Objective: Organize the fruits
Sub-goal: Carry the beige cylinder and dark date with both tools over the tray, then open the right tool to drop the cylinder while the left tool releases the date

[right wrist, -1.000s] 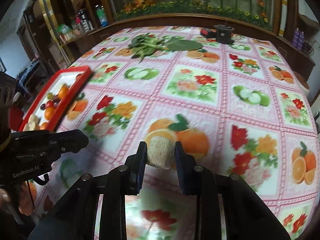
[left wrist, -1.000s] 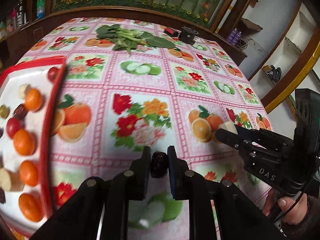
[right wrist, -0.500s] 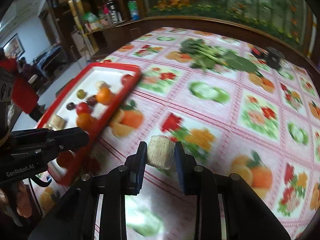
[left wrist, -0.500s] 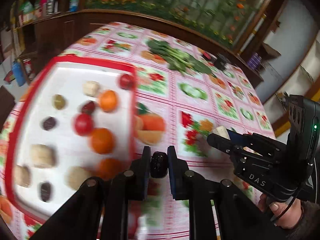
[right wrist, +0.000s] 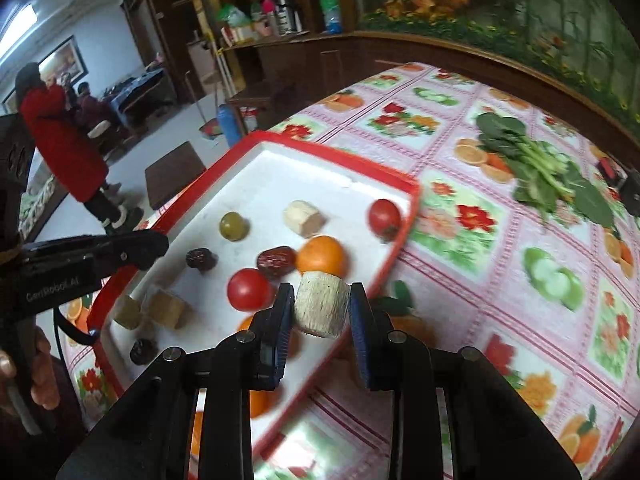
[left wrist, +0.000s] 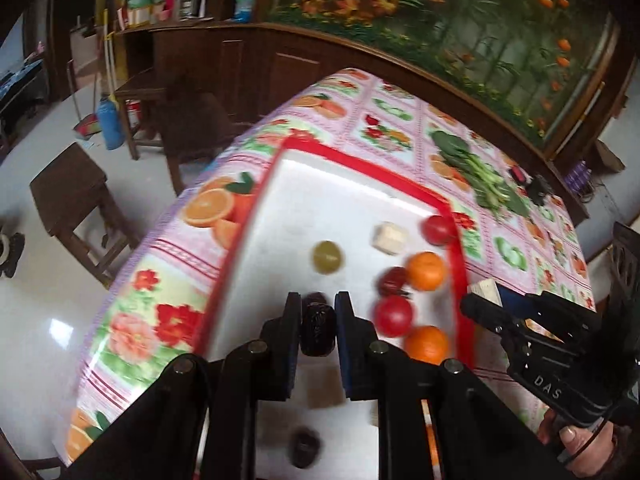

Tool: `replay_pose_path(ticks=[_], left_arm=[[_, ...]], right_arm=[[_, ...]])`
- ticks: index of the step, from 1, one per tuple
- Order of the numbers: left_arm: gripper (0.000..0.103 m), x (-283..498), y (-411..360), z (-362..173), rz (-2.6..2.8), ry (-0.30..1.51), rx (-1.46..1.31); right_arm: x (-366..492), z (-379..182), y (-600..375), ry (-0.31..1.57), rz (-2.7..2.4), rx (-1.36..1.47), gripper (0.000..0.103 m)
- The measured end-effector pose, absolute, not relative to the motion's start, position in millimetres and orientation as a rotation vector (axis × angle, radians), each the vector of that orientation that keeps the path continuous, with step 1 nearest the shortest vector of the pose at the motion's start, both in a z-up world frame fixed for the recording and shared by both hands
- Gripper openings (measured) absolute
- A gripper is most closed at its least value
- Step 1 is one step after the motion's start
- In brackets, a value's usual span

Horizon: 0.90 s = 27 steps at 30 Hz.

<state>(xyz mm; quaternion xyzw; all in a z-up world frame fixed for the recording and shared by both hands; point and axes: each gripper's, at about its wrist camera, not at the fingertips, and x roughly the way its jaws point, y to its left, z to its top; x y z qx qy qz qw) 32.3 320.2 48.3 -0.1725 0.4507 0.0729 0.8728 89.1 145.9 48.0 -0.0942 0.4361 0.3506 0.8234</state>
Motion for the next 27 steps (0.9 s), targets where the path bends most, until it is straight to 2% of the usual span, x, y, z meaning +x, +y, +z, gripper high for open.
replay_pose_path(ticks=[17,27], left_arm=[[0.019,41,338,14,0.19,1.01,-0.367],[0.021,41,334,13,0.214,1.02,-0.346]], right_arm=[[98,22,166,0.983,0.745,-0.223,0.027],[97,19,171,0.99,0.739,-0.246,0.028]])
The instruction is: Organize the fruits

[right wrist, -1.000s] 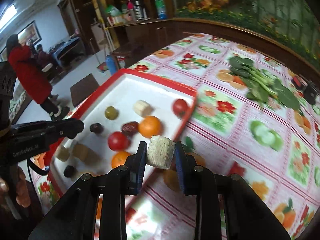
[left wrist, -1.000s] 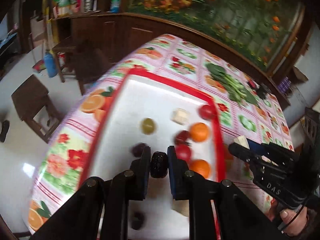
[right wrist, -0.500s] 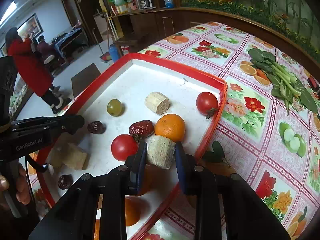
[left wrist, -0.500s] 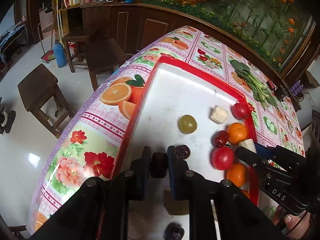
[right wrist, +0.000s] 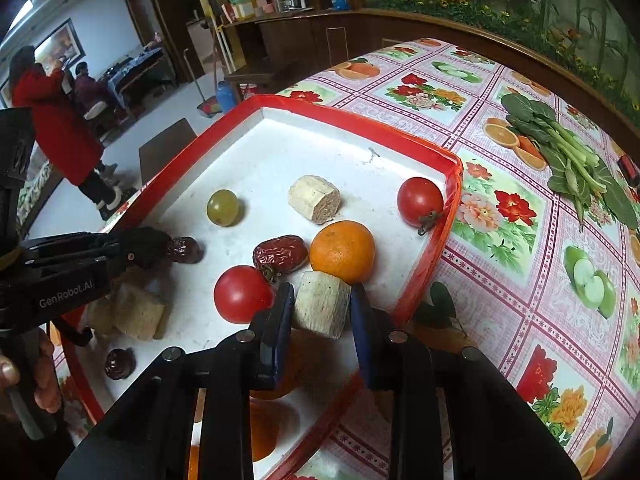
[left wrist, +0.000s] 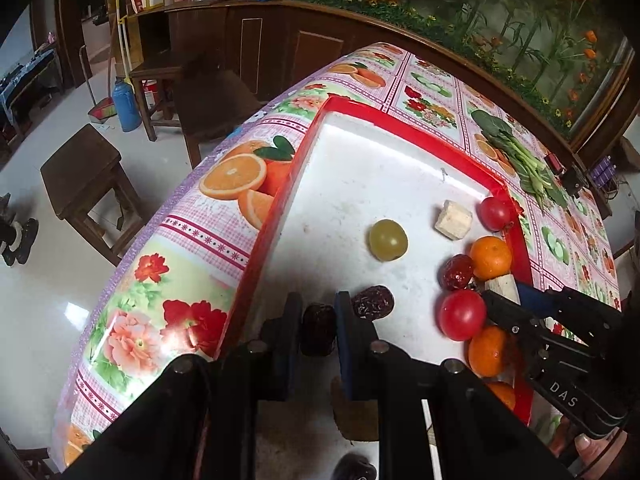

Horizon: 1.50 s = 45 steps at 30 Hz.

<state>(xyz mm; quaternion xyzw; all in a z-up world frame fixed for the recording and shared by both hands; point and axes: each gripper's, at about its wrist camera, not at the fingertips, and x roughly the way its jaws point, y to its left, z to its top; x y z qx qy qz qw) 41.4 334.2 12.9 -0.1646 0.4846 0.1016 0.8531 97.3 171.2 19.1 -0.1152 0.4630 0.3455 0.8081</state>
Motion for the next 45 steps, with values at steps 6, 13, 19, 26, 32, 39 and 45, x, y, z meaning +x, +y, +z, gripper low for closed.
replay_pose_path(ticks=[6,13,19,26,32,39,45], left_arm=[[0.051,40,330,17,0.223,1.015,-0.339],[0.062,37,326,23,0.219,1.001,-0.343],[0.067,30,319,29,0.234,0.992,-0.365],[0.081,7,304,39,0.295,0.975,-0.387],[0.086,-19,281,42,0.322,0.956,-0.402],[0.096,-54,244,50,0.358,0.904,-0.356],[0.098,-64,220,49,0.324,0.951,-0.319]], right_arm=[[96,22,173,0.991,0.732,-0.253,0.036],[87,28,170,0.986,0.721,-0.249,0.047],[74,40,162,0.964,0.726,-0.251,0.054],[47,54,138,0.929,0.736,-0.24,0.073],[13,53,111,0.944,0.713,-0.246,0.077],[-40,53,85,0.892,0.667,-0.296,0.088],[-60,53,77,0.873,0.689,-0.307,0.088]])
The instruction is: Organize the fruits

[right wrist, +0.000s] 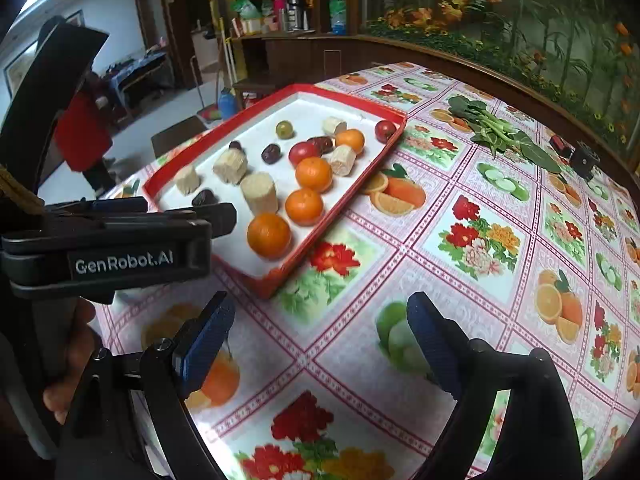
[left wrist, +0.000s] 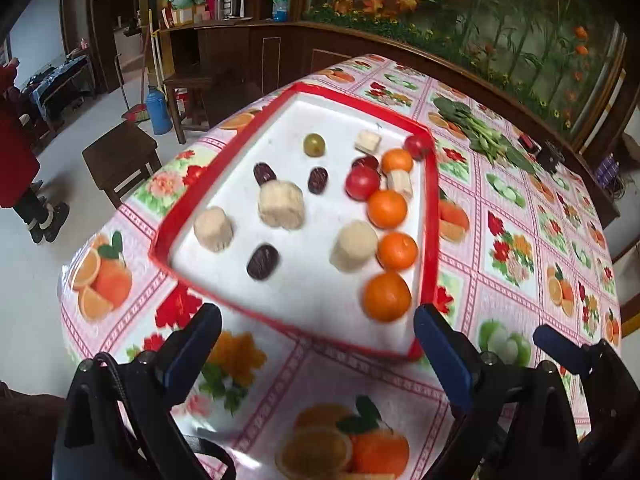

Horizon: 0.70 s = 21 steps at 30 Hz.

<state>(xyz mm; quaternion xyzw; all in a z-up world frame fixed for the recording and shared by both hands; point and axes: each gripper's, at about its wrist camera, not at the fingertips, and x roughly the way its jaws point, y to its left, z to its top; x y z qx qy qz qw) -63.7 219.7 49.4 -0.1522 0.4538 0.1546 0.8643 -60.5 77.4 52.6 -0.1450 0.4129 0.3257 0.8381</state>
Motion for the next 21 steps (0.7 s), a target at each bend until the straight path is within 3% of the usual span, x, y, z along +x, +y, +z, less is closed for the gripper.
replay_pose_path(ticks=[21], left_arm=[[0.098,-97,191,63,0.518,0.88,-0.176]], right_arm=[[-62,49,50,0.912,0.649,-0.273,0.088]])
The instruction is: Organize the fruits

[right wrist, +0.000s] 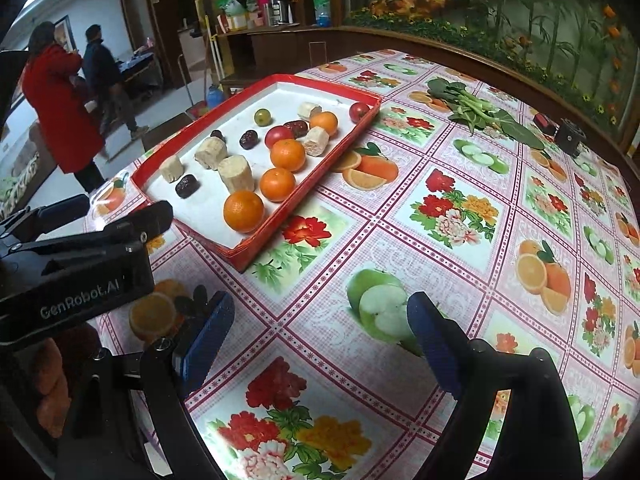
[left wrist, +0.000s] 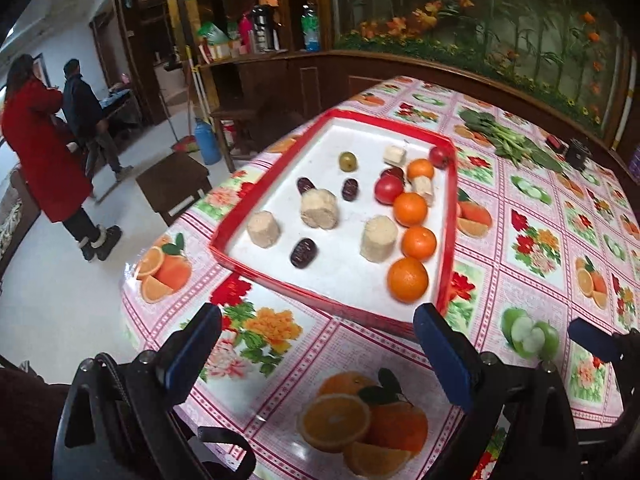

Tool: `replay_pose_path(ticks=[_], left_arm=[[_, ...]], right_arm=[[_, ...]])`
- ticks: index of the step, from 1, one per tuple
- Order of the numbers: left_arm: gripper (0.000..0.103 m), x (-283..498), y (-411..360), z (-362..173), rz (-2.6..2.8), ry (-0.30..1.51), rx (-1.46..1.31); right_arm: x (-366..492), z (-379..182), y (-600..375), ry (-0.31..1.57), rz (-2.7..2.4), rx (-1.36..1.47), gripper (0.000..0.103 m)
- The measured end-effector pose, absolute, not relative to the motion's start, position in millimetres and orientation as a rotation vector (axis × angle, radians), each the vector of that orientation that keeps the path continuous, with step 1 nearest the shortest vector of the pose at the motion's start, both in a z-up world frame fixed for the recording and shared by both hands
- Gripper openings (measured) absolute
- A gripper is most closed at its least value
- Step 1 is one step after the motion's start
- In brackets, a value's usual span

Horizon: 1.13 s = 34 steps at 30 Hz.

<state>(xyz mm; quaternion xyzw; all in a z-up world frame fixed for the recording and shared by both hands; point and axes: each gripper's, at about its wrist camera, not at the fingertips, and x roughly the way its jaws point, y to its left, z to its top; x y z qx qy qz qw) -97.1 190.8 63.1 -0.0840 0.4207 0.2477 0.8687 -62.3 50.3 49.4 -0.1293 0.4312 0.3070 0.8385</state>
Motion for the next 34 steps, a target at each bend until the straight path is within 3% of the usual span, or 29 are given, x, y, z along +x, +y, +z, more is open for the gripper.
replay_pose_path(ticks=[34], left_arm=[[0.098,-88,209,56,0.445,0.918,-0.259]], right_arm=[[-55,45,63,0.932,0.649,-0.282,0.088]])
